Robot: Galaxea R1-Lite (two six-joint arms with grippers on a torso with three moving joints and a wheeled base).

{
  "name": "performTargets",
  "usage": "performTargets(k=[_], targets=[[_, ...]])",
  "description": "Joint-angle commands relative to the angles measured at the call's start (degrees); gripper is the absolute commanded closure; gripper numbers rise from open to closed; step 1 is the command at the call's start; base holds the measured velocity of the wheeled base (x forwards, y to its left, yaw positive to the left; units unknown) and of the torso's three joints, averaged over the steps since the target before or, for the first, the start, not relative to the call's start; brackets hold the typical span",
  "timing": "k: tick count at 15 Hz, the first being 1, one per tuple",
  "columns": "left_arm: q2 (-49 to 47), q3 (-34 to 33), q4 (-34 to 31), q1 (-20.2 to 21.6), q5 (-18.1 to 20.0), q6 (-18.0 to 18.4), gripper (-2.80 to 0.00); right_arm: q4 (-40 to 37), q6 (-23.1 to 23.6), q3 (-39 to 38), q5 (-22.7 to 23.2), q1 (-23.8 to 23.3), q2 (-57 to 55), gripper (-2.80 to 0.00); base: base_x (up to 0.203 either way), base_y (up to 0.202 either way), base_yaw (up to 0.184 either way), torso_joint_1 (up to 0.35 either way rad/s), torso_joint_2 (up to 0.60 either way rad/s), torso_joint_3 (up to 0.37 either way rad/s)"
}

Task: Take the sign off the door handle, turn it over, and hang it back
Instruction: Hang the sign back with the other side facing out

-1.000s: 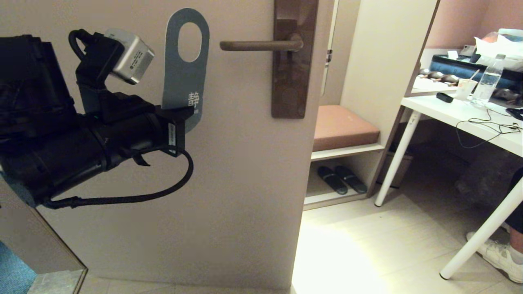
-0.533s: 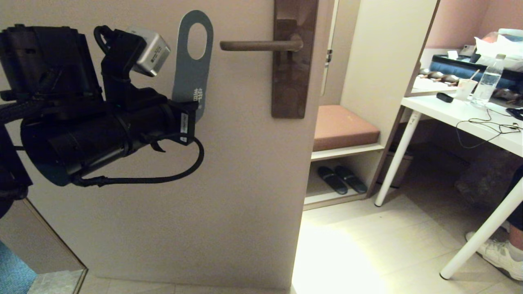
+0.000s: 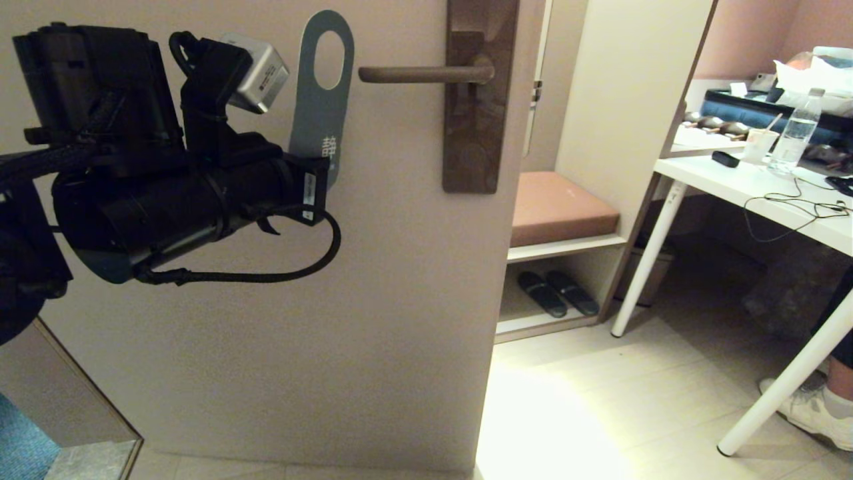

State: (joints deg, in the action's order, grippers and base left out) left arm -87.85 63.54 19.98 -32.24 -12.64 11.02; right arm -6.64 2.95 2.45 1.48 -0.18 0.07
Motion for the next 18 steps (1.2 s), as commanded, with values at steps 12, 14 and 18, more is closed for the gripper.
performTargets(k=[12, 14, 18], targets=[[-3.1, 4.3, -1.9, -0.9, 0.0, 0.2, 0.0, 0.0, 0.0, 0.0, 0.0, 0.0, -0.1, 0.0, 0.0, 0.0, 0.0, 0.0, 0.0, 0.0], [-3.5, 4.3, -1.9, -0.9, 0.1, 0.2, 0.0, 0.0, 0.0, 0.0, 0.0, 0.0, -0.1, 0.0, 0.0, 0.0, 0.0, 0.0, 0.0, 0.0], [-4.7, 4.6, -1.6, -2.5, -0.1, 0.2, 0.0, 0.0, 0.0, 0.0, 0.0, 0.0, -0.1, 0.0, 0.0, 0.0, 0.0, 0.0, 0.0, 0.0]])
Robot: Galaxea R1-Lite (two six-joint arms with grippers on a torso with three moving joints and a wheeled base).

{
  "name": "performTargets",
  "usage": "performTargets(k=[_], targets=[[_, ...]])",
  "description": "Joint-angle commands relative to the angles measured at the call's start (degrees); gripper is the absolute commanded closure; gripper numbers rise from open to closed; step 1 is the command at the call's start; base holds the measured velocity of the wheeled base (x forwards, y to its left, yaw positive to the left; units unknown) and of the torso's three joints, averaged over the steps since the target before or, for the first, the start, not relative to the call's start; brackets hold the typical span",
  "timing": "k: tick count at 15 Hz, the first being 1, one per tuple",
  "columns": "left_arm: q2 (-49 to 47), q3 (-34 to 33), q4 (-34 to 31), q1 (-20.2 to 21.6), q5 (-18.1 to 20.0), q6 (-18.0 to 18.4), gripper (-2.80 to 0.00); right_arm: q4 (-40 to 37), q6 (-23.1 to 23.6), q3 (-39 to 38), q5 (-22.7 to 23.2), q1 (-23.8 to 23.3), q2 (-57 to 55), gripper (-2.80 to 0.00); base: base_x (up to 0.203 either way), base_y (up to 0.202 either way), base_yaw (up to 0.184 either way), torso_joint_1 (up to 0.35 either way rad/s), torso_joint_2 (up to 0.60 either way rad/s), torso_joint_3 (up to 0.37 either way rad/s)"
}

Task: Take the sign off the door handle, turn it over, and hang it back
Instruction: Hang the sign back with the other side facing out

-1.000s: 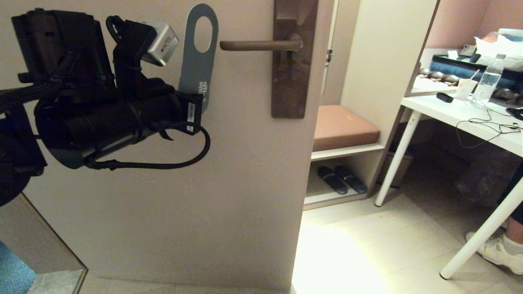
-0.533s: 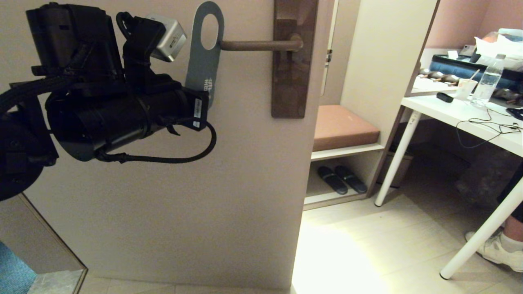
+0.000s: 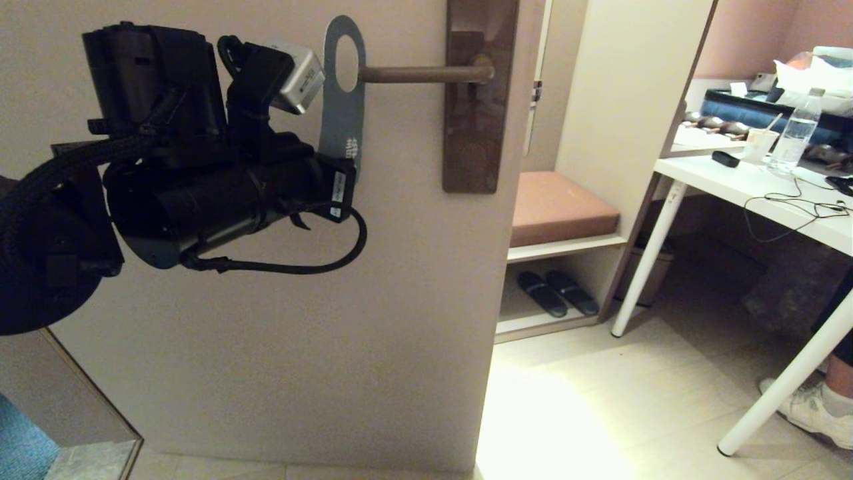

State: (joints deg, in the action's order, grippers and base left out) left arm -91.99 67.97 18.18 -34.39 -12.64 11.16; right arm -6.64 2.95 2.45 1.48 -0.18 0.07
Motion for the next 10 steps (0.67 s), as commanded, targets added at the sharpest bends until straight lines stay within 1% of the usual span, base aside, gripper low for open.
performTargets(k=[1, 7, 10], targets=[[-0.7, 0.5, 0.2, -0.3, 0.0, 0.1, 0.0, 0.0, 0.0, 0.0, 0.0, 0.0, -0.1, 0.0, 0.0, 0.0, 0.0, 0.0, 0.0, 0.0], [-1.6, 2.5, 0.0, -0.3, -0.1, 0.2, 0.0, -0.1, 0.0, 0.0, 0.0, 0.0, -0.1, 0.0, 0.0, 0.0, 0.0, 0.0, 0.0, 0.0], [-1.6, 2.5, 0.0, -1.1, -0.2, 0.3, 0.0, 0.0, 0.0, 0.0, 0.0, 0.0, -0.1, 0.0, 0.0, 0.0, 0.0, 0.0, 0.0, 0.0]])
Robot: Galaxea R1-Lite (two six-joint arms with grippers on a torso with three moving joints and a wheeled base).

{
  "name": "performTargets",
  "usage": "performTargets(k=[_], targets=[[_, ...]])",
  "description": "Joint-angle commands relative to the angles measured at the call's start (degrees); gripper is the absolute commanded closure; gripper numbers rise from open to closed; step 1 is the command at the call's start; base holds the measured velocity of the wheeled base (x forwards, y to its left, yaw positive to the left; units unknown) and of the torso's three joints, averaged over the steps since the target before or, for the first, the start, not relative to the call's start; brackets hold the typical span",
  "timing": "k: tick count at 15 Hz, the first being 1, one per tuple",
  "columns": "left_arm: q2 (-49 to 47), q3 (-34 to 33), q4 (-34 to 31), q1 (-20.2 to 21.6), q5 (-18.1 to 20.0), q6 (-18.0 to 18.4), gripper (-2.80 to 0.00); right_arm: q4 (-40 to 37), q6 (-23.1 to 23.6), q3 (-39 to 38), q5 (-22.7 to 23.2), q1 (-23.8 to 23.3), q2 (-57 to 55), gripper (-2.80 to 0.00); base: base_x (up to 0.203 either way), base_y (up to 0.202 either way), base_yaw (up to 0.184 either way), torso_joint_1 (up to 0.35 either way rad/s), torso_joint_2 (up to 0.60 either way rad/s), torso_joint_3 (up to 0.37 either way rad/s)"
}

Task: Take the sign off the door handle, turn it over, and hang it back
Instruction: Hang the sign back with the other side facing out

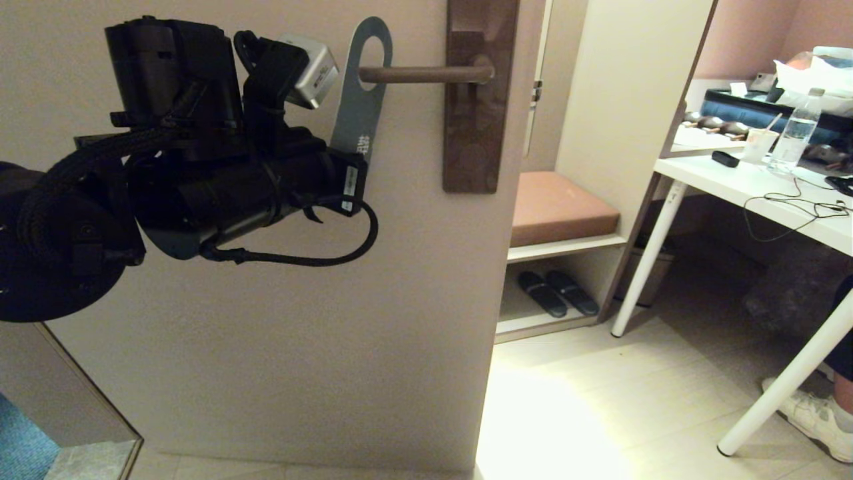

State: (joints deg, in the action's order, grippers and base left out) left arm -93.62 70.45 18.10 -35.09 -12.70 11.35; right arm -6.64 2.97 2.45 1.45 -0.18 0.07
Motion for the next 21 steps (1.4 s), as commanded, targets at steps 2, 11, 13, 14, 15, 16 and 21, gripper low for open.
performTargets(k=[2, 11, 13, 14, 15, 16, 21], targets=[[0.1, 0.0, 0.1, -1.4, -0.5, 0.1, 0.0, 0.0, 0.0, 0.0, 0.0, 0.0, -0.1, 0.0, 0.0, 0.0, 0.0, 0.0, 0.0, 0.0], [0.2, 0.0, 0.1, -8.6, -6.4, 0.0, 0.0, 0.0, 0.0, 0.0, 0.0, 0.0, -0.1, 0.0, 0.0, 0.0, 0.0, 0.0, 0.0, 0.0], [0.2, 0.0, 0.2, -10.7, -8.0, -0.1, 0.0, 0.0, 0.0, 0.0, 0.0, 0.0, -0.1, 0.0, 0.0, 0.0, 0.0, 0.0, 0.0, 0.0], [0.2, -0.1, 0.2, -11.6, -8.7, -0.2, 0.0, 0.0, 0.0, 0.0, 0.0, 0.0, -0.1, 0.0, 0.0, 0.0, 0.0, 0.0, 0.0, 0.0], [0.1, -0.1, 0.2, -12.3, -9.2, -0.3, 0.0, 0.0, 0.0, 0.0, 0.0, 0.0, -0.1, 0.0, 0.0, 0.0, 0.0, 0.0, 0.0, 0.0], [0.0, -0.1, 0.2, -12.6, -9.2, -0.3, 0.0, 0.0, 0.0, 0.0, 0.0, 0.0, -0.1, 0.0, 0.0, 0.0, 0.0, 0.0, 0.0, 0.0], [-2.0, 0.0, 2.2, -12.7, -8.9, -1.8, 0.0, 0.0, 0.0, 0.0, 0.0, 0.0, -0.1, 0.0, 0.0, 0.0, 0.0, 0.0, 0.0, 0.0]])
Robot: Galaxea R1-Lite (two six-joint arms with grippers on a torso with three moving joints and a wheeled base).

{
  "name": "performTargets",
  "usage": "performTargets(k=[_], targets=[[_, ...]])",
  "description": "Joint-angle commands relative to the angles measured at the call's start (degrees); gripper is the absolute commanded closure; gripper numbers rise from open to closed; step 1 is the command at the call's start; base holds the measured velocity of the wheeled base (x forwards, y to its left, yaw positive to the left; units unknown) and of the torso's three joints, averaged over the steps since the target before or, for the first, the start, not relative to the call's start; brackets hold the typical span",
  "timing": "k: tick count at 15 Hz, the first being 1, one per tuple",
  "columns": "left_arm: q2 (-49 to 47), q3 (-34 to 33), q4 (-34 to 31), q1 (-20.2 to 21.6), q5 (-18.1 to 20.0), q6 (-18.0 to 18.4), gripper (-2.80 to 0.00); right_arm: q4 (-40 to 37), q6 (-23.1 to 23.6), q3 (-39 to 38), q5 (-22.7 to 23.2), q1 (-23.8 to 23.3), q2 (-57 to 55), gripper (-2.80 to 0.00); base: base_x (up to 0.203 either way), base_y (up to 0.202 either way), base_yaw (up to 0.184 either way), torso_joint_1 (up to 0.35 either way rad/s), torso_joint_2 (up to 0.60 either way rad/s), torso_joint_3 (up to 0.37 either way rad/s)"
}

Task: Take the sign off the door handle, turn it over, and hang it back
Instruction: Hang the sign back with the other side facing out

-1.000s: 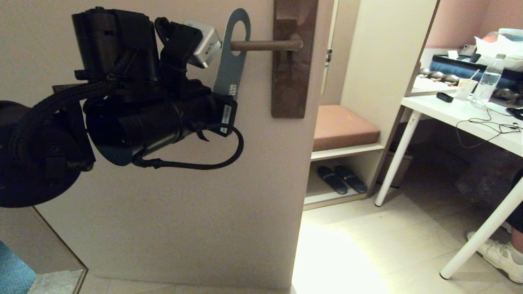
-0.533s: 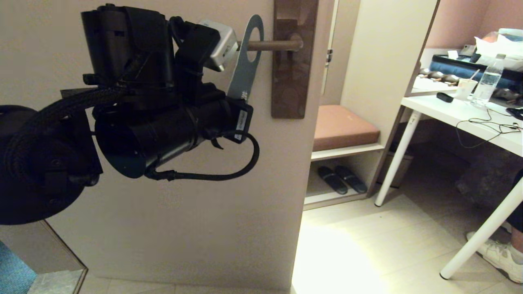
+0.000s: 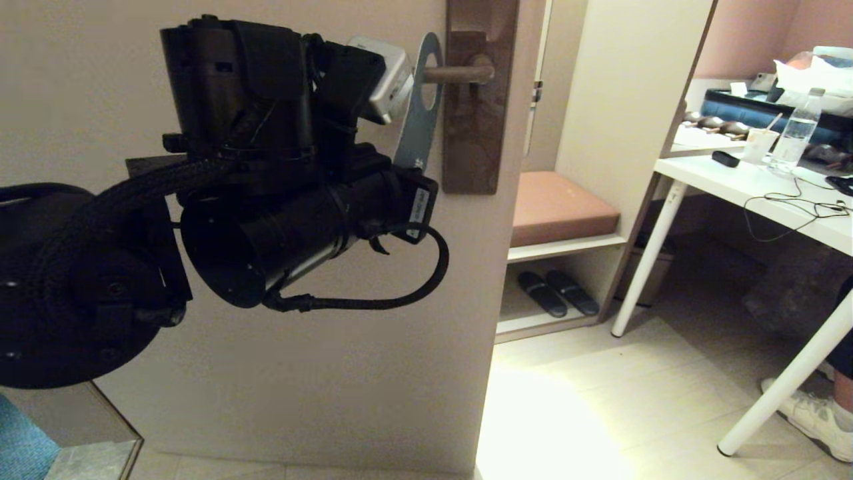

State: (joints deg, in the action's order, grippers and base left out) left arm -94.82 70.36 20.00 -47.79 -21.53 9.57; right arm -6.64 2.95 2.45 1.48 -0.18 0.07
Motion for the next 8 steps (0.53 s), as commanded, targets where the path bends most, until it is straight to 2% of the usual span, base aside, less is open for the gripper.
performTargets(k=[1, 4, 8], targets=[[-1.3, 0.0, 1.4, -0.1, -0.1, -0.1, 0.0, 0.0, 0.0, 0.0, 0.0, 0.0, -0.1, 0.0, 0.0, 0.0, 0.0, 0.0, 0.0, 0.0], [-3.4, 0.0, 5.6, -0.6, 0.1, 0.0, 0.0, 0.0, 0.0, 0.0, 0.0, 0.0, -0.1, 0.0, 0.0, 0.0, 0.0, 0.0, 0.0, 0.0], [-4.6, -0.2, 6.0, -0.6, 0.2, -0.3, 0.0, -0.1, 0.0, 0.0, 0.0, 0.0, -0.1, 0.0, 0.0, 0.0, 0.0, 0.0, 0.0, 0.0]])
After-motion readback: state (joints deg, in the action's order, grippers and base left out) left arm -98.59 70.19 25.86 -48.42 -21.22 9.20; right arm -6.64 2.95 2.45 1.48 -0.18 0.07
